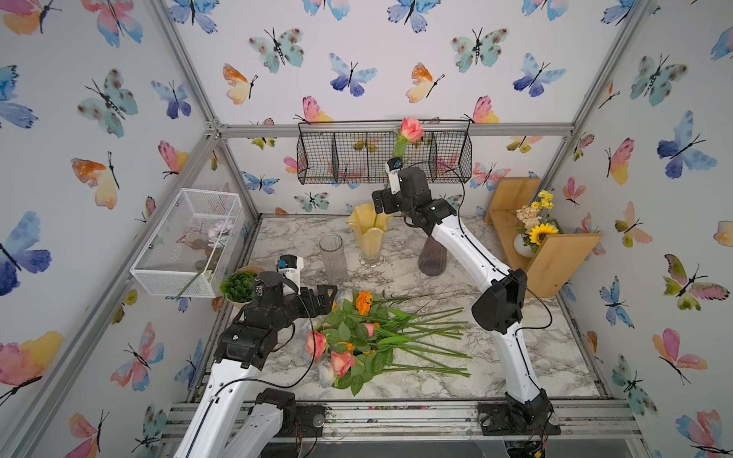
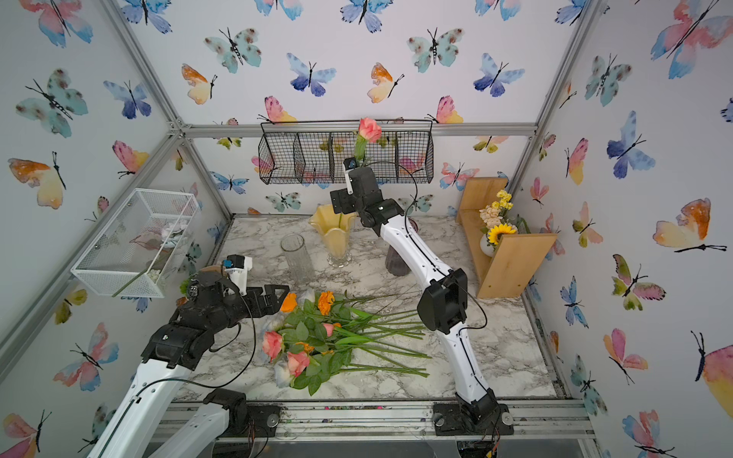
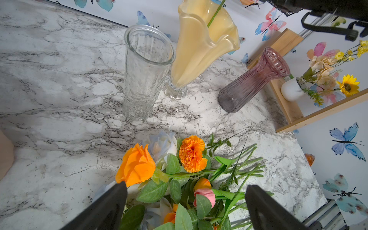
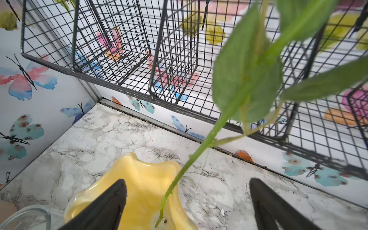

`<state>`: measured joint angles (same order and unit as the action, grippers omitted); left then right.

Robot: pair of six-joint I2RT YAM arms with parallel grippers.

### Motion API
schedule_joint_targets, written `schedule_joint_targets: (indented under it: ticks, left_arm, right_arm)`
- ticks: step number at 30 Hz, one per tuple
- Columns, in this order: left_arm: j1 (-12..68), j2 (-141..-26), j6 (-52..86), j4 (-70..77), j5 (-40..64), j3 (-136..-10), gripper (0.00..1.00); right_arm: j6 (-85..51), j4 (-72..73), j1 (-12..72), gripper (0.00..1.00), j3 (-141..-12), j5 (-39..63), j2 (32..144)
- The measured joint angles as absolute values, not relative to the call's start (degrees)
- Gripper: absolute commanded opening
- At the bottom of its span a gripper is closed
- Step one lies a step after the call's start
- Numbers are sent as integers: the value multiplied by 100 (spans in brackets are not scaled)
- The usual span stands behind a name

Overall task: Arrange the flowers in different vases according to their colors
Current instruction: Insert the flower into the vase.

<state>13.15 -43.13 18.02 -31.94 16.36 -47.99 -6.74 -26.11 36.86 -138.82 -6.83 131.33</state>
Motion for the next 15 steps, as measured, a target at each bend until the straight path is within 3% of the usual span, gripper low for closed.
schedule_joint_targets:
  ticks: [7,15]
  left_arm:
    - [1315,-4305,1802,-3194,1636,-4797,99]
    - [1315,-4254,1802,-3194,1634,-4797,99]
  right_arm:
    - [-803,-2786,3774,98,-13211,-576,12792]
    - [-875,-2727,4141,98,-11760,-580,11467]
